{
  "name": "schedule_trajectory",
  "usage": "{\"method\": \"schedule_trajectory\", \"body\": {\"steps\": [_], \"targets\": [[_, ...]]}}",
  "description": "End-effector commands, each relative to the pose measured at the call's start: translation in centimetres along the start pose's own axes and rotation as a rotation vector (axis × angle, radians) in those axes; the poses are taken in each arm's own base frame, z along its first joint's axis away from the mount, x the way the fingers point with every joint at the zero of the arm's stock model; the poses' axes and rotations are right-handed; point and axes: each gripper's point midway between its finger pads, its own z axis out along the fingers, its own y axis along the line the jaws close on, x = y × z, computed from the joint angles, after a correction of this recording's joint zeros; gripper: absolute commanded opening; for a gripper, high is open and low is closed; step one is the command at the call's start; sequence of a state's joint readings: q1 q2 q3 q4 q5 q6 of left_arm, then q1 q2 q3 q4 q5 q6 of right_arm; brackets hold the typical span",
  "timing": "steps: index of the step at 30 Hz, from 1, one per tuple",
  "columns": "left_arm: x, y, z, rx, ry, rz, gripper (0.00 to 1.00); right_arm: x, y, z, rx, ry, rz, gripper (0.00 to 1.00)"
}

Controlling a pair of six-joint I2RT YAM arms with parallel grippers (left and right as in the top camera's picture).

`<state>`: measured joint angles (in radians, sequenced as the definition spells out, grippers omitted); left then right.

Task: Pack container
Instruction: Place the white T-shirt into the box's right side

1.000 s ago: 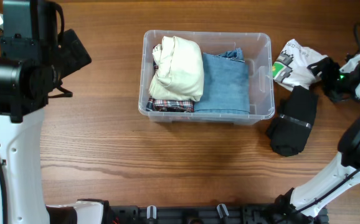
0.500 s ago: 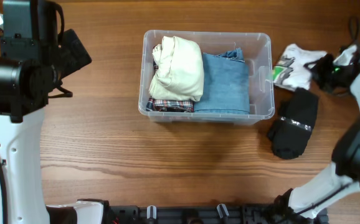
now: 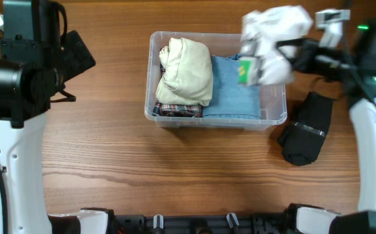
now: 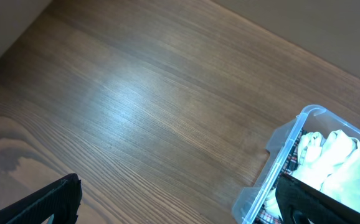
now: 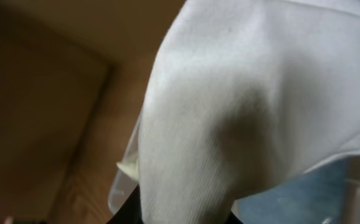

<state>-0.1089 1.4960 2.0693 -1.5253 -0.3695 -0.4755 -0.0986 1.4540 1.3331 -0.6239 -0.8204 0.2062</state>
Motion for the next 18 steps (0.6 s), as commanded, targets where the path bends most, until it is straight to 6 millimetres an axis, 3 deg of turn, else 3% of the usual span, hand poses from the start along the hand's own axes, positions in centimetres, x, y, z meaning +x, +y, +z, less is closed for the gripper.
{"method": "schedule_trajectory", "body": {"steps": [1,4,8,9,10,12,13,15,18], "targets": [[-0.3,0.2,0.0,-0.007,-0.008,-0.006,1.0,3.0,-3.1,5.2,0.14,0.127,-0.024,0.07],[-0.3,0.2,0.0,-0.007,-0.008,-0.006,1.0,6.0,-4.6,8.6,0.148,0.238,0.062,0.04],[-0.3,0.2,0.0,-0.007,-0.008,-0.006,1.0,8.3,-8.2,10.8,0.256,0.303,0.189,0.06],[-0.3,0.2,0.0,-0.006,-0.008,-0.006,0.99,8.5,-8.4,10.9,0.259,0.309,0.189,0.24],[-0.3,0.2,0.0,-0.007,-0.008,-0.006,1.0,8.4,-8.7,10.7,0.28,0.305,0.18,0.33],[-0.3,0.2,0.0,-0.007,-0.008,-0.006,1.0,7.1,-9.4,9.1,0.359,0.262,0.142,0.44],[-0.3,0.2,0.0,-0.006,-0.008,-0.006,1.0,6.4,-9.7,7.9,0.4,0.239,0.138,0.45],[-0.3,0.2,0.0,-0.007,-0.008,-0.006,1.0,4.4,-10.2,4.5,0.49,0.171,0.132,0.47],[-0.3,0.2,0.0,-0.007,-0.008,-0.006,1.0,1.6,-10.0,-2.0,0.576,0.028,0.146,0.56]]}}
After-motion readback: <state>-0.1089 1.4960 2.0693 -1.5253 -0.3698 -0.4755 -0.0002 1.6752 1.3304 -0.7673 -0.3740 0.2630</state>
